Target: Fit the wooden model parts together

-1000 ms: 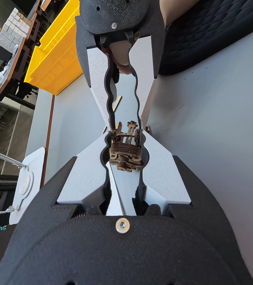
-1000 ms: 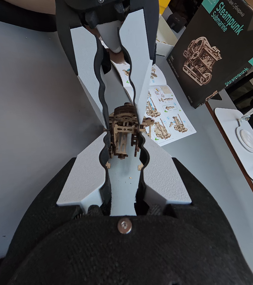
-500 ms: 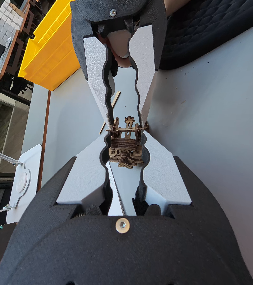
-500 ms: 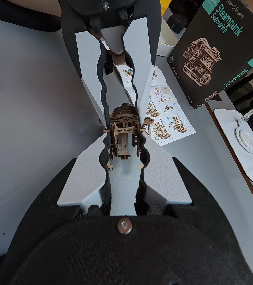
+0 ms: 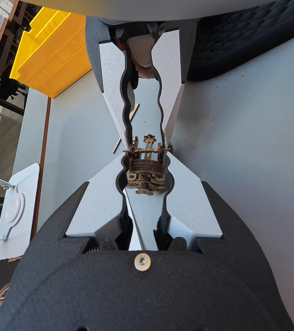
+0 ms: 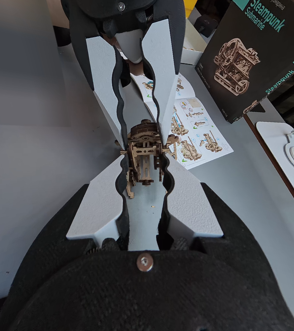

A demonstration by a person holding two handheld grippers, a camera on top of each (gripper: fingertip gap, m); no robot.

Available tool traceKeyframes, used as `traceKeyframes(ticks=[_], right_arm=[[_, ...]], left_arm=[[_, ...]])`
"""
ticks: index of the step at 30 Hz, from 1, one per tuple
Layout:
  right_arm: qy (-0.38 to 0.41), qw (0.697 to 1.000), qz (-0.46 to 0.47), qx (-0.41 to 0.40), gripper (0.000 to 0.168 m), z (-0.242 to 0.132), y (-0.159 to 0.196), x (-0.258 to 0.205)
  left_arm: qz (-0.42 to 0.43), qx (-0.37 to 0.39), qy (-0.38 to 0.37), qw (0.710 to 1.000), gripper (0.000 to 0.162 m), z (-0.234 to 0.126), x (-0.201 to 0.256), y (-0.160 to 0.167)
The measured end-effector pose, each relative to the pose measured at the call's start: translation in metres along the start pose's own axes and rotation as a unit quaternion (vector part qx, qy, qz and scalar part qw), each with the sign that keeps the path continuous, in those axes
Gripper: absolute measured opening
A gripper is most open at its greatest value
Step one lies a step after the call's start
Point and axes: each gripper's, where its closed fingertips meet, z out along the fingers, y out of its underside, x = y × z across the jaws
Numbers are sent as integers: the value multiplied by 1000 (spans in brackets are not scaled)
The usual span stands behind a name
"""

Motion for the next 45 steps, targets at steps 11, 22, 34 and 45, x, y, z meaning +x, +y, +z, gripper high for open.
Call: traceKeyframes(ticks=[11, 22, 34, 45], right_arm=[[-7, 1000, -9, 23, 35, -3, -5, 0], [-9, 999, 4, 36, 35, -4, -8, 0], [-2, 1000, 11, 24, 34, -3, -3, 1], [-5, 999, 22, 23, 35, -2, -2, 2]], left_arm=[[20, -23, -36, 999, 36, 1, -2, 4], [-4, -8, -24, 1000, 38, 0, -2, 0], [-20, -19, -9, 1000, 36, 4, -2, 3], [-16, -21, -11, 1000, 36, 5, -3, 3]])
